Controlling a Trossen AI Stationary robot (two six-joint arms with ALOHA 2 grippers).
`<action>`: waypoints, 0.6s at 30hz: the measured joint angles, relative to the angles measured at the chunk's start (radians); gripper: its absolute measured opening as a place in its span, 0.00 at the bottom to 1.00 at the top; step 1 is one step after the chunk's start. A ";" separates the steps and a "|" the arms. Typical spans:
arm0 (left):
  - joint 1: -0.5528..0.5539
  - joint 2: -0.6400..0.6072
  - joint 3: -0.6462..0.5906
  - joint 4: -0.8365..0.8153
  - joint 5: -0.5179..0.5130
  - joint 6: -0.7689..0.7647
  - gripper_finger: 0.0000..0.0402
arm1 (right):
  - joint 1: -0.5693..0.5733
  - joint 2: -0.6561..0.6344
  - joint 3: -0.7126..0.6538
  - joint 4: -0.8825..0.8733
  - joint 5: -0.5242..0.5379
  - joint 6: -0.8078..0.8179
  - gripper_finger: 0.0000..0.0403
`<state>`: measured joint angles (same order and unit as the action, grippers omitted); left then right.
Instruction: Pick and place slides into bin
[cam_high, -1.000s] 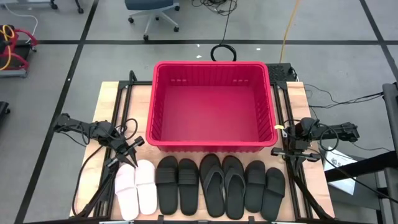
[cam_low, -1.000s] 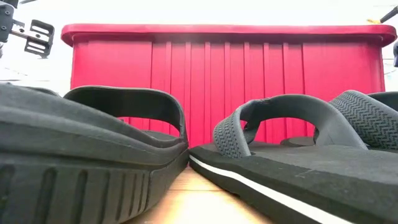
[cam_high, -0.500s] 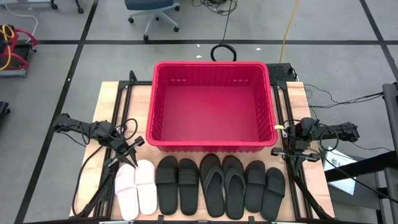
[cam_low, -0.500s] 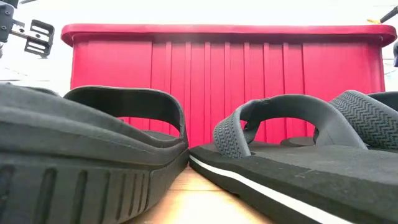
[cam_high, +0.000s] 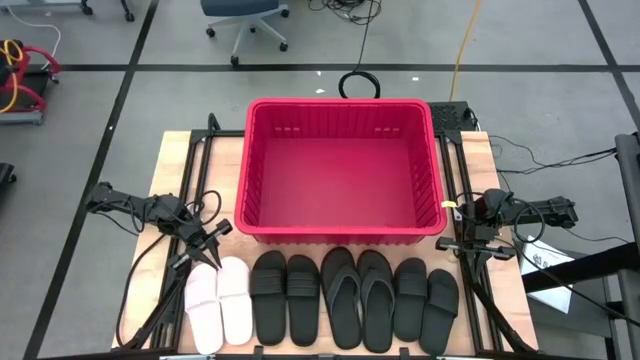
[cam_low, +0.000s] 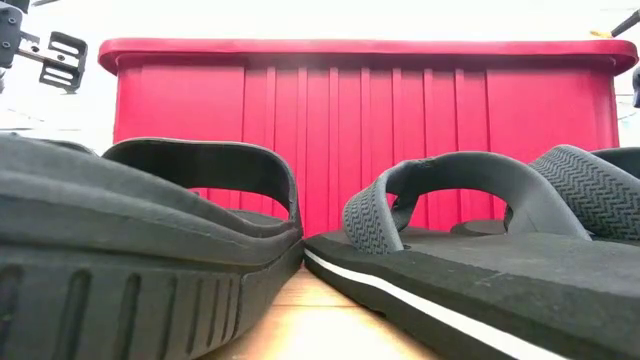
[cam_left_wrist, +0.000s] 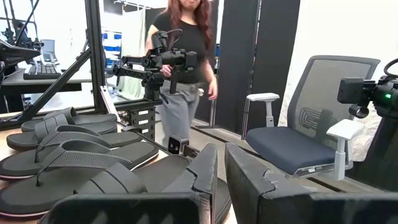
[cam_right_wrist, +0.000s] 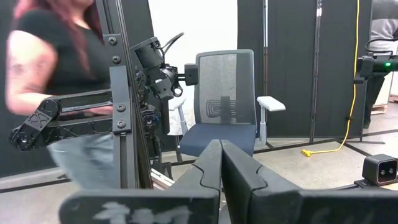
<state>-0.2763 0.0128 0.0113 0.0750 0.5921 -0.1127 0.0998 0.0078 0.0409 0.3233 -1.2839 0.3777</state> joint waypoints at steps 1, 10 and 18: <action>0.000 0.000 0.000 0.000 0.000 0.000 0.09 | 0.000 0.000 0.000 0.000 0.000 0.000 0.00; 0.000 0.000 0.000 0.000 0.000 0.000 0.09 | 0.000 0.000 0.000 0.000 0.000 0.000 0.00; 0.000 0.000 0.000 0.000 0.000 0.000 0.09 | 0.000 0.000 0.000 0.000 0.003 -0.028 0.00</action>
<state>-0.2764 0.0128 0.0113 0.0750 0.5922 -0.1127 0.0999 0.0078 0.0410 0.3233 -1.2812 0.3495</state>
